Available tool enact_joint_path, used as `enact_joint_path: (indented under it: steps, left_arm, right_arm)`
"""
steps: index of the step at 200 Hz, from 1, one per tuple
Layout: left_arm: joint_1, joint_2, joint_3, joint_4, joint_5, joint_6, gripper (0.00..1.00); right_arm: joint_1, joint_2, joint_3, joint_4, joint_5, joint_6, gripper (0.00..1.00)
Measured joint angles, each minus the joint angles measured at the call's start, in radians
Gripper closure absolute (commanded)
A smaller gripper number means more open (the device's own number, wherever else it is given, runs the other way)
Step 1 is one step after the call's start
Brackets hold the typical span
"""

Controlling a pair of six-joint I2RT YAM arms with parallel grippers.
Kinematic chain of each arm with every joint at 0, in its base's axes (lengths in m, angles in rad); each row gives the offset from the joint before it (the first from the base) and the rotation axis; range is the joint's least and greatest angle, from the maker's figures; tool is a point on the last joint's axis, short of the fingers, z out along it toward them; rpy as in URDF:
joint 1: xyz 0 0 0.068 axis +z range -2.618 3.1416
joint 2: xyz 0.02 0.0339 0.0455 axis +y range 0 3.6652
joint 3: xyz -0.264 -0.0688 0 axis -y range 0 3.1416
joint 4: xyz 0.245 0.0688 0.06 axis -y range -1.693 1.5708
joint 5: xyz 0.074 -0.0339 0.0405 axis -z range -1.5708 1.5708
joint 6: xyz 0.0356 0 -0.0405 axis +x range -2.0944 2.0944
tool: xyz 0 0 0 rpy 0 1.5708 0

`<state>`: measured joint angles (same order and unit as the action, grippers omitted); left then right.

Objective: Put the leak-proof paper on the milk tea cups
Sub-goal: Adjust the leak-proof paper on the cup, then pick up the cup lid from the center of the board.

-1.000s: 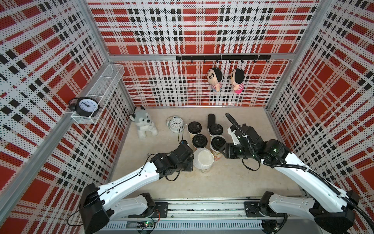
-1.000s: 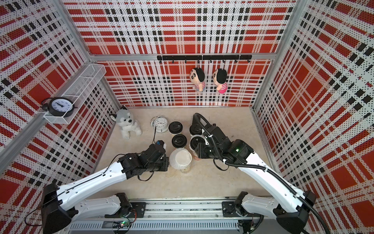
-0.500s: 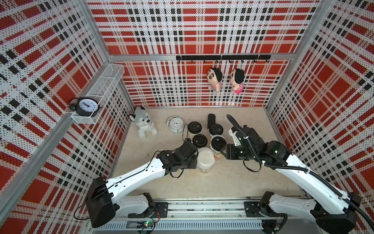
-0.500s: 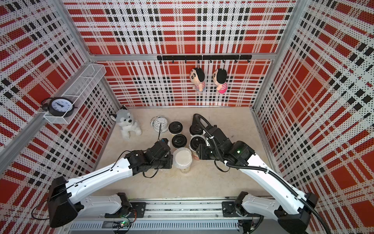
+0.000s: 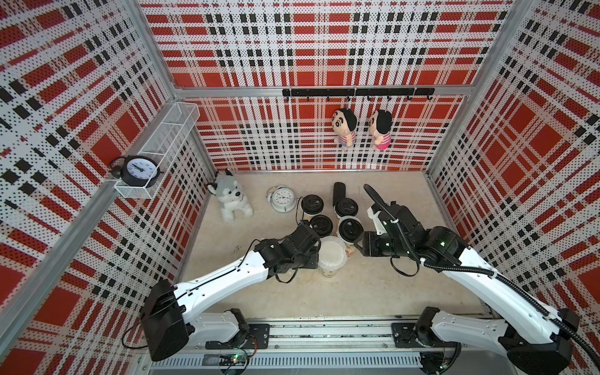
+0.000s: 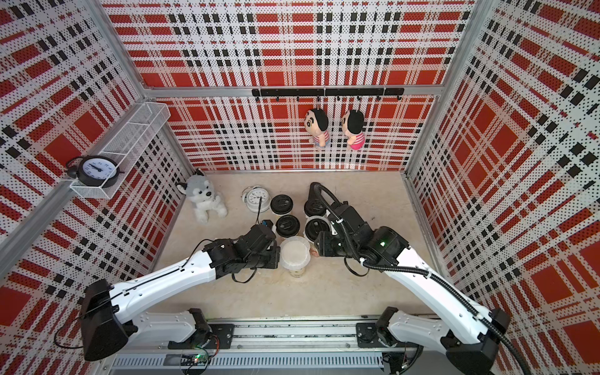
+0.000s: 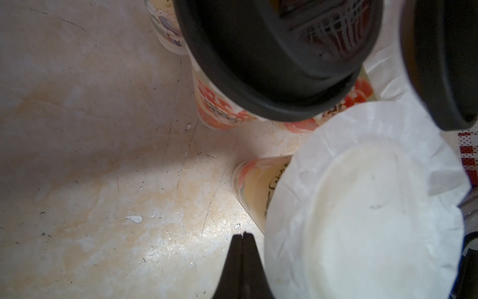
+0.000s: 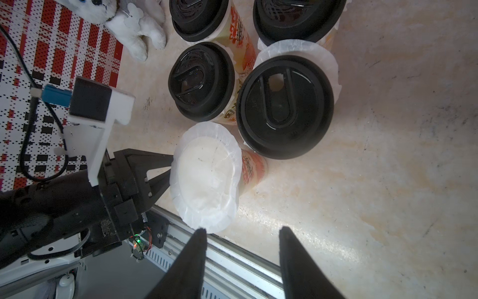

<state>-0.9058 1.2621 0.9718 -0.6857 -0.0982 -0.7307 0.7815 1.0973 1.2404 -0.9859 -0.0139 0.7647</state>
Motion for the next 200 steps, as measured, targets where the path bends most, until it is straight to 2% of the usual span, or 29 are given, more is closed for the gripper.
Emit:
enact_joint_path:
  steps: [24,47,70,102,124,144,173,184,200]
  left_arm:
    - [0.0,0.0,0.0,-0.001,0.0,0.0,0.99]
    - [0.0,-0.011,0.002,-0.015,-0.009,-0.001,0.94]
    - [0.0,-0.042,0.016,-0.048,-0.023,0.0,0.9]
    - [0.031,-0.101,0.031,-0.062,-0.037,0.015,0.88]
    - [0.115,-0.128,0.031,-0.064,-0.04,0.042,0.88]
    - [0.219,-0.145,0.024,-0.059,-0.034,0.074,0.88]
    - [0.362,-0.162,0.008,-0.03,-0.011,0.127,0.81]
    - [0.395,-0.162,0.008,-0.014,-0.001,0.145,0.76]
    - [0.429,-0.162,0.008,0.006,0.014,0.169,0.74]
  right_arm:
    - [-0.022,-0.008,-0.008,-0.002,0.019,0.002,0.35]
    - [-0.112,-0.028,-0.042,-0.005,0.027,-0.008,0.26]
    - [-0.272,-0.031,-0.066,-0.013,0.037,-0.055,0.2]
    - [-0.577,0.007,-0.095,0.005,0.015,-0.17,0.12]
    - [-0.762,0.093,-0.122,0.034,-0.001,-0.253,0.1]
    - [-0.869,0.199,-0.14,0.061,0.0,-0.311,0.08]
    - [-0.937,0.343,-0.15,0.096,0.005,-0.362,0.09]
    - [-0.947,0.393,-0.148,0.107,0.011,-0.374,0.09]
    - [-0.953,0.448,-0.142,0.121,0.02,-0.383,0.1]
